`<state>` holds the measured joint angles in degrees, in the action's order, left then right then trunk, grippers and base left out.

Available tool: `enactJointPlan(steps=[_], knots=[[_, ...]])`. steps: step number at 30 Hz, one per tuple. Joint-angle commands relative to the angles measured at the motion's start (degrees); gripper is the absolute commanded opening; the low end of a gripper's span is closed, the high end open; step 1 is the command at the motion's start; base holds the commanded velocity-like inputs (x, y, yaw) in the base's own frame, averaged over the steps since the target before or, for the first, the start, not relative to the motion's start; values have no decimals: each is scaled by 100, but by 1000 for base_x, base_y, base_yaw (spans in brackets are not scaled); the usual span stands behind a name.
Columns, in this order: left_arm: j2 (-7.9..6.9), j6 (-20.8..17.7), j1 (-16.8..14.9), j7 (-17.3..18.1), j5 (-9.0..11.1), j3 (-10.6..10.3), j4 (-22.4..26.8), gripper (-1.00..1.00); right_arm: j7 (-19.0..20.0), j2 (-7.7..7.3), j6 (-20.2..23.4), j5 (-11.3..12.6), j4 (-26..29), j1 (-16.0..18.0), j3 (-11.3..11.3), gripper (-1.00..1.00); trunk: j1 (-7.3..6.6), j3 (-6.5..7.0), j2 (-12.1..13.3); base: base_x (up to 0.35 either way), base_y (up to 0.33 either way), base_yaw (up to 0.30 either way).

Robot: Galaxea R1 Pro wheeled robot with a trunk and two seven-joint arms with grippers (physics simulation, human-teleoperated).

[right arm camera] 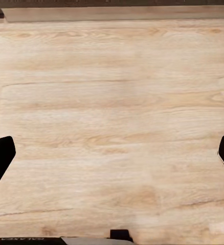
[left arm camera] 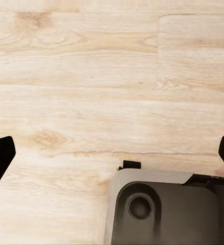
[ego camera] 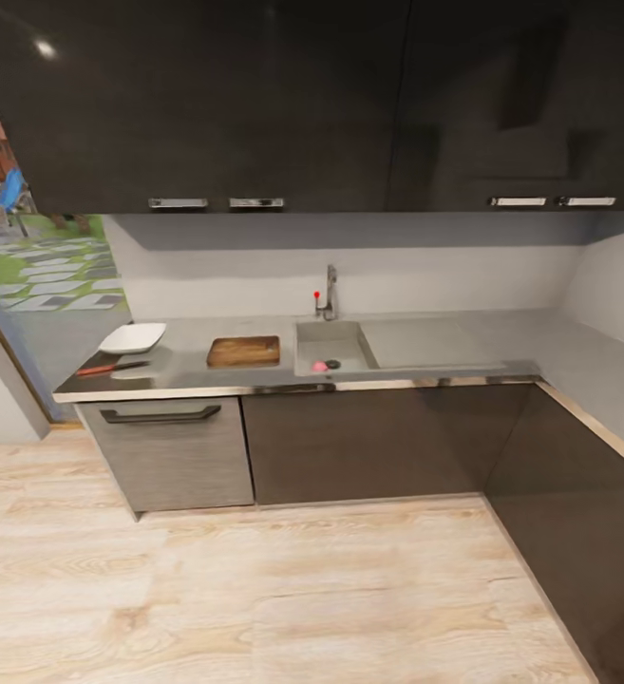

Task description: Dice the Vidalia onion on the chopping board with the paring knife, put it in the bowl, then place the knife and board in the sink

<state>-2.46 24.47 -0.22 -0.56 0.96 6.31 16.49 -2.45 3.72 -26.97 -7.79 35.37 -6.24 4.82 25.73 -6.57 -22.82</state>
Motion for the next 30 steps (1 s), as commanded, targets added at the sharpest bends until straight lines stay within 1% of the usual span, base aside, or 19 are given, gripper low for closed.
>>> enactJointPlan(steps=[1, 22, 30], knots=[[0, 18, -3, -6, 9, 1, 1, 100, -25, 6, -5, -59, 5, 0, 20, 100, 5, -10, -10, 203, -241, 0], [0, 19, -4, -5, 9, 1, 1, 100, -18, 6, -5, -64, 5, 0, 19, 100, 5, -10, -10, 198, -245, 1], [0, 23, -2, -5, 9, 1, 4, 100, -18, 6, -3, -65, 1, 0, 19, 100, 5, -10, -10, 53, -72, 79]])
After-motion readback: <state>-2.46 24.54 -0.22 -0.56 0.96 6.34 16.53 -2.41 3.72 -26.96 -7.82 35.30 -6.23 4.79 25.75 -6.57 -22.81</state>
